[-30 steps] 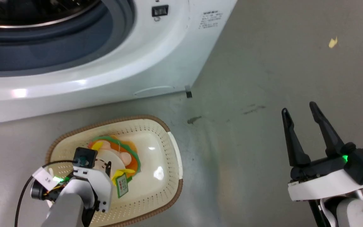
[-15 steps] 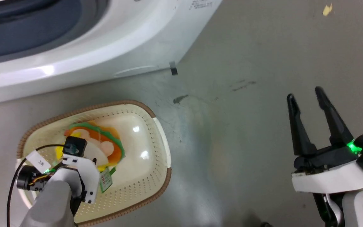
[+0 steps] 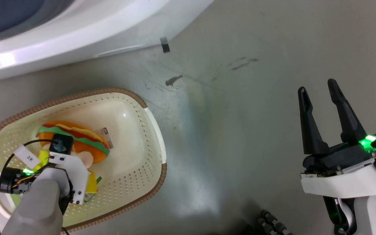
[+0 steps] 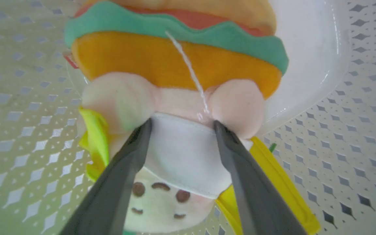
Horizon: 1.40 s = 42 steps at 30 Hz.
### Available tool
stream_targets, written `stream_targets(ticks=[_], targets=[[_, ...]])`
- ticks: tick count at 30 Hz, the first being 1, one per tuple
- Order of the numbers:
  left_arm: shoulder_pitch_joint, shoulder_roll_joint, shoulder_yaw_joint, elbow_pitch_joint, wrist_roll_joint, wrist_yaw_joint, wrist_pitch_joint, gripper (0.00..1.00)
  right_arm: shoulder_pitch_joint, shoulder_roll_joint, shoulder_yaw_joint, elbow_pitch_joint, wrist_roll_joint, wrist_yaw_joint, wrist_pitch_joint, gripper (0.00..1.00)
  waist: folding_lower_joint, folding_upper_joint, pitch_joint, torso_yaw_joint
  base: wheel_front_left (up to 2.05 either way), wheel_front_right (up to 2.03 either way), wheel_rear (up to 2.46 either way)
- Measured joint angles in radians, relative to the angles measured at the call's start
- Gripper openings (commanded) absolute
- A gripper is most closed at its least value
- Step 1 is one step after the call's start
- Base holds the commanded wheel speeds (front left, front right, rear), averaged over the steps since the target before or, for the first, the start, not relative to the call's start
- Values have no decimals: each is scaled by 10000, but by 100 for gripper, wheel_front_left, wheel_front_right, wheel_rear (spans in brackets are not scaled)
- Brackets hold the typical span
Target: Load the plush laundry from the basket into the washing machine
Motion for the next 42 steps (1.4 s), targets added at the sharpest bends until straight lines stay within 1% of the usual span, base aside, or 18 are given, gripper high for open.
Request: stream_targets(ticks=[1, 2, 3, 9, 13, 16, 17, 18, 20, 21, 24, 26, 28, 29, 30, 34, 35, 42], targets=[[-58, 4, -8, 109, -67, 0, 42, 100, -22, 0, 25, 0, 0, 0, -23, 100, -1, 0, 79, -25, 0, 0, 0], [-91, 4, -10, 219, -142, -10, 84, 42, -68, 0, 48, 2, 0, 0, -40, 100, 0, 0, 148, -45, 0, 0, 0], [-128, -6, -23, 316, -196, -42, 84, 0, -121, 0, 59, 2, 0, 0, -86, 100, 0, 0, 205, -60, 0, 0, 0], [-296, -92, -161, 943, -489, -201, -81, 0, -216, 0, -4, 8, -8, 0, -196, 100, -1, 0, 196, -4, 0, 0, 0], [-415, -132, -267, 1289, -614, -219, -593, 0, -323, 2, -63, 6, -146, 0, -284, 100, 0, 0, 6, 54, 0, 0, 0], [-460, -378, -355, 1647, -807, -234, -1164, 0, -353, 0, -194, 42, -359, 0, -339, 100, -1, 0, -375, 182, 0, 0, 0], [-460, -378, -355, 1647, -807, -234, -1164, 0, -353, 0, -194, 42, -359, 0, -339, 100, -1, 0, -375, 182, 0, 0, 0], [-454, -485, -393, 1824, -894, -290, -1530, 0, -348, 2, -249, 86, -451, 0, -401, 100, -1, 0, -640, 265, 0, 0, 0], [-437, -562, -389, 1852, -961, -309, -1735, 0, -342, 4, -295, 115, -497, 0, -420, 100, -1, 0, -802, 312, 0, 0, 0], [-348, -692, -387, 1870, -1051, -314, -2100, 0, -302, 2, -374, 178, -619, 0, -422, 100, -1, 0, -1172, 416, 0, 0, 0], [-181, -851, -458, 1868, -1049, -374, -2445, 0, -220, 2, -447, 219, -752, 0, -422, 100, -2, 0, -1587, 536, 0, 0, 0], [196, -1016, -577, 1856, -1047, -401, -3049, 0, 12, 2, -514, 313, -884, 0, -422, 100, -2, 0, -2247, 727, 0, 0, 0], [443, -1104, -594, 1839, -1070, -441, -3304, 0, 211, 0, -543, 374, -999, 0, -422, 100, -2, 0, -2694, 864, 0, 0, 0], [443, -1104, -594, 1839, -1070, -441, -3304, 0, 211, 0, -543, 374, -999, 0, -422, 100, -2, 0, -2694, 864, 0, 0, 0], [691, -1185, -604, 1758, -1168, -483, -3490, 0, 373, 2, -564, 431, -1070, 0, -422, 100, -3, 0, -3134, 1009, 0, 0, 0], [1168, -1315, -593, 1220, -1262, -510, -3678, 0, 705, 2, -631, 502, -1172, 0, -422, 100, -4, 0, -3967, 1312, 0, 0, 0], [1455, -1354, -579, 610, -1294, -470, -3710, 0, 918, 2, -738, 543, -1202, 0, -422, 100, -4, 0, -4346, 1477, 0, 0, 0], [3045, -1542, -98, -2673, -1352, -113, -3749, 0, 1451, 2, -844, 619, -1273, 0, -422, 100, -4, 0, -5424, 2094, 0, 0, 0]])
